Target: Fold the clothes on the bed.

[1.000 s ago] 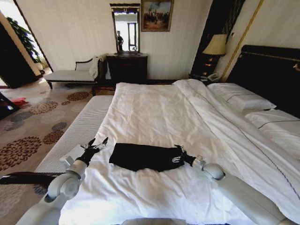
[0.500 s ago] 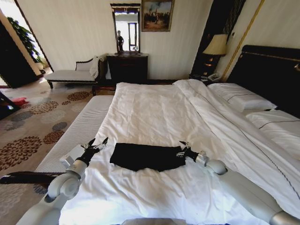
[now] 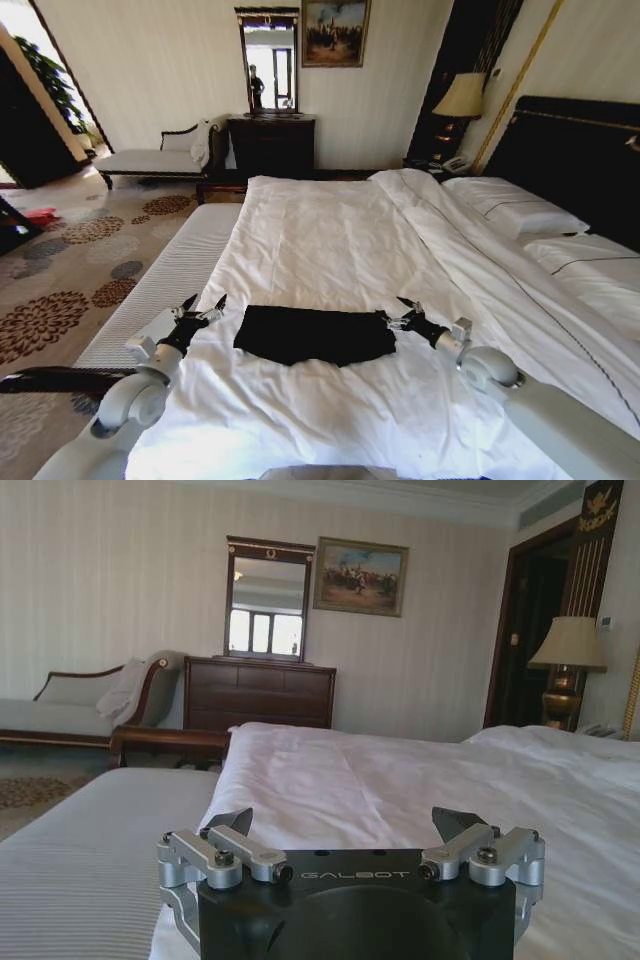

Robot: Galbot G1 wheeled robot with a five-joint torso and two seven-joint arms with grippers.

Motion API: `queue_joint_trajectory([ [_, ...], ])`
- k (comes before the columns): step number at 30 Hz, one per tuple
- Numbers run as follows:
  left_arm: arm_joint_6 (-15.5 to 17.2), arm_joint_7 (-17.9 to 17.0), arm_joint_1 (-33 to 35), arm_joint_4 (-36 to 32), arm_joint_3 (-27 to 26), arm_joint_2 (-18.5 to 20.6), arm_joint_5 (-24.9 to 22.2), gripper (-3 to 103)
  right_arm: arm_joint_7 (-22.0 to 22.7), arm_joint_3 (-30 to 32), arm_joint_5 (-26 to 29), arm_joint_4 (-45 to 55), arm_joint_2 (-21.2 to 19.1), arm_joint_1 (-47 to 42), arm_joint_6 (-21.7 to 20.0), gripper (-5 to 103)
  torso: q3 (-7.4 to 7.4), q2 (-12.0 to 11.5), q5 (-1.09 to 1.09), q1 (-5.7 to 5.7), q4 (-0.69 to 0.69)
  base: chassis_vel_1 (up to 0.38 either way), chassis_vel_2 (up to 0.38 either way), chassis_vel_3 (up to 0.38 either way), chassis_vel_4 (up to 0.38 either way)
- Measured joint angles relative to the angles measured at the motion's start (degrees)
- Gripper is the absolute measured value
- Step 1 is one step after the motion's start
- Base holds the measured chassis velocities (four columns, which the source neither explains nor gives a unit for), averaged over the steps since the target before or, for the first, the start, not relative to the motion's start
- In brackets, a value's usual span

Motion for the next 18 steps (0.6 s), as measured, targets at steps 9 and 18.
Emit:
queue_joint_trajectory([
  [9,-2.1,0.7,2.3,0.4,-1.4,-0.3,2.4,100,1.0,3.0,6.4,-0.2,1.3,-4.3,-3.7,100,0.01,0.0,0.01,0.00,0.02,0.000,0.000,0.000,0.000],
  [18,-1.9,0.7,2.4,0.4,-1.5,-0.3,2.2,100,0.8,1.0,12.1,-6.2,0.1,-1.3,-7.6,100,0.01,0.0,0.02,0.01,0.01,0.000,0.000,0.000,0.000],
])
